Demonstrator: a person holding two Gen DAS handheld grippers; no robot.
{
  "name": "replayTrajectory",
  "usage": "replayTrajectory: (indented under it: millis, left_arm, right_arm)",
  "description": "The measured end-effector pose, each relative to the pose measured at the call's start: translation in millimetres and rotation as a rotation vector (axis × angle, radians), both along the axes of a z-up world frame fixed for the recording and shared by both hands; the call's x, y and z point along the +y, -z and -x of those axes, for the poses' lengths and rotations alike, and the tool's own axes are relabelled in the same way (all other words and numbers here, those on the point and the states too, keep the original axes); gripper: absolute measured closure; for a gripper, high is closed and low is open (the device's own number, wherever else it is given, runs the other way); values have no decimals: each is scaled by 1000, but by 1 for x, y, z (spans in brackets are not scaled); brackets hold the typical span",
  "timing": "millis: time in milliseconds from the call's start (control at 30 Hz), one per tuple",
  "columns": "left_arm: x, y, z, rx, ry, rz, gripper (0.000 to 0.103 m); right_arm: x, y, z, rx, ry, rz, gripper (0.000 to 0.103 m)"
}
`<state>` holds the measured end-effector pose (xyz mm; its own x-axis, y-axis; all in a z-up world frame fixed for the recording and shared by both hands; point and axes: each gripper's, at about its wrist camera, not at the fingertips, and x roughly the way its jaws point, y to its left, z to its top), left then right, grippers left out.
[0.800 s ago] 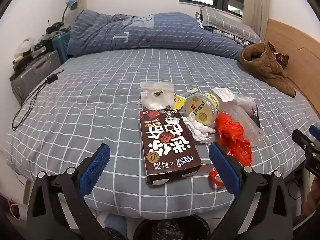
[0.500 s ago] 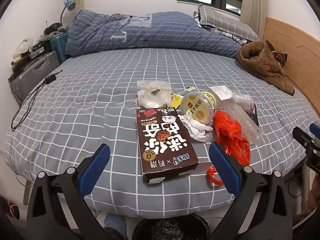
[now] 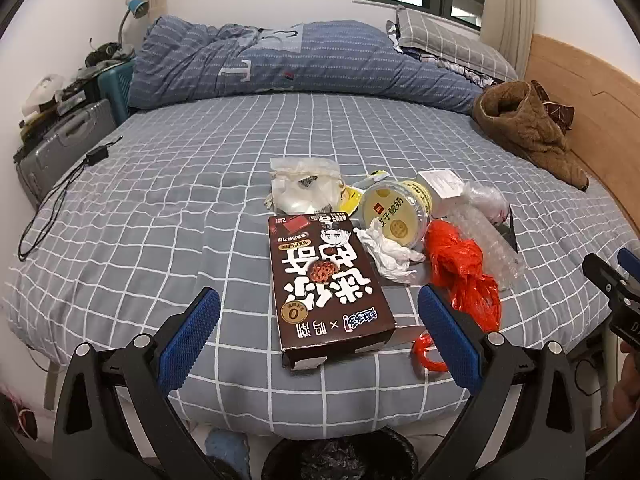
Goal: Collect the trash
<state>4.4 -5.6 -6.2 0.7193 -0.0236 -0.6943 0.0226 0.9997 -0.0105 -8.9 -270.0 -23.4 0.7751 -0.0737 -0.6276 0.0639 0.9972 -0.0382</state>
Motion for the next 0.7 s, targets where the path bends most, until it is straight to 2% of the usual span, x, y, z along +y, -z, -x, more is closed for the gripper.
replayTrajectory:
  millis: [700]
  left_arm:
    - [2, 0, -2, -3, -9, -12, 6]
  right_arm:
    - [0, 0, -2, -9, 0, 7, 7]
